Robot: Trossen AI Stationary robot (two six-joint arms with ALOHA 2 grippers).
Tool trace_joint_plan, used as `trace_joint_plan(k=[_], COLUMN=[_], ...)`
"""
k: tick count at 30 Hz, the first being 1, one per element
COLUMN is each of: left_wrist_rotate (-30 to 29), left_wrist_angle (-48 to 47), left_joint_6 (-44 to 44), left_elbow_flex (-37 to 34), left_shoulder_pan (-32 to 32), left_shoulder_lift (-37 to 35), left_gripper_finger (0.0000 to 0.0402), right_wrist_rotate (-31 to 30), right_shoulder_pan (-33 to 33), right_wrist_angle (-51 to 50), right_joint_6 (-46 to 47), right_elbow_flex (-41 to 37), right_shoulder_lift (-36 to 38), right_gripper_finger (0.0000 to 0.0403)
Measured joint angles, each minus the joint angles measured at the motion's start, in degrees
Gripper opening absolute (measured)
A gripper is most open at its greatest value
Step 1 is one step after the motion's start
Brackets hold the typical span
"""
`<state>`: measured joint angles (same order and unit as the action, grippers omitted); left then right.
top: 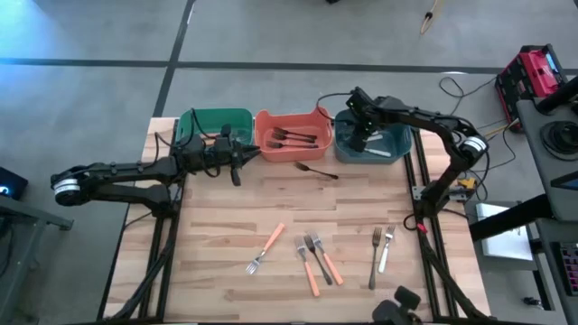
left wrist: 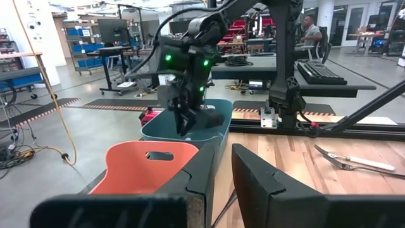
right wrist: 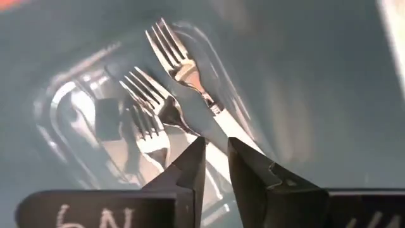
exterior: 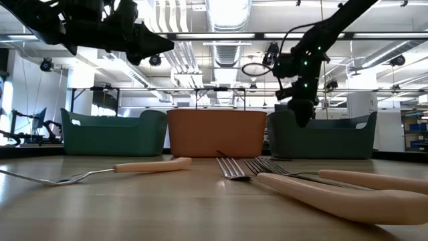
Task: Sort silverware by color (type)
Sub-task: Put the orange fork into the green bin
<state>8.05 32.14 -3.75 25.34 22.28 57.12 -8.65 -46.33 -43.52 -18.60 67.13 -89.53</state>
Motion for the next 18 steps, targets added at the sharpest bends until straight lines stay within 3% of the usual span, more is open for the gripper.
trace_joint_plan(k=[10, 18], left_wrist_rotate=[-0.02, -0.34], left_wrist_angle=[-2.0, -2.5], left_joint_6=[5.37, 15.67], left_elbow_flex=[0.02, 0.02], left_shoulder_pan=[-1.66, -11.42], left_shoulder_lift=[0.0, 2.55], left_gripper_finger=[0.0038, 0.0038], right_wrist_rotate=[0.0, -0.02], right_shoulder_pan=[8.84, 19.52], right_wrist_angle=[1.79, 12.21], right_joint_6=[6.45, 10.13], right_elbow_flex=[0.0, -4.37], right_shoulder_lift=[10.25, 18.09], right_gripper_finger=[0.0019, 0.0013])
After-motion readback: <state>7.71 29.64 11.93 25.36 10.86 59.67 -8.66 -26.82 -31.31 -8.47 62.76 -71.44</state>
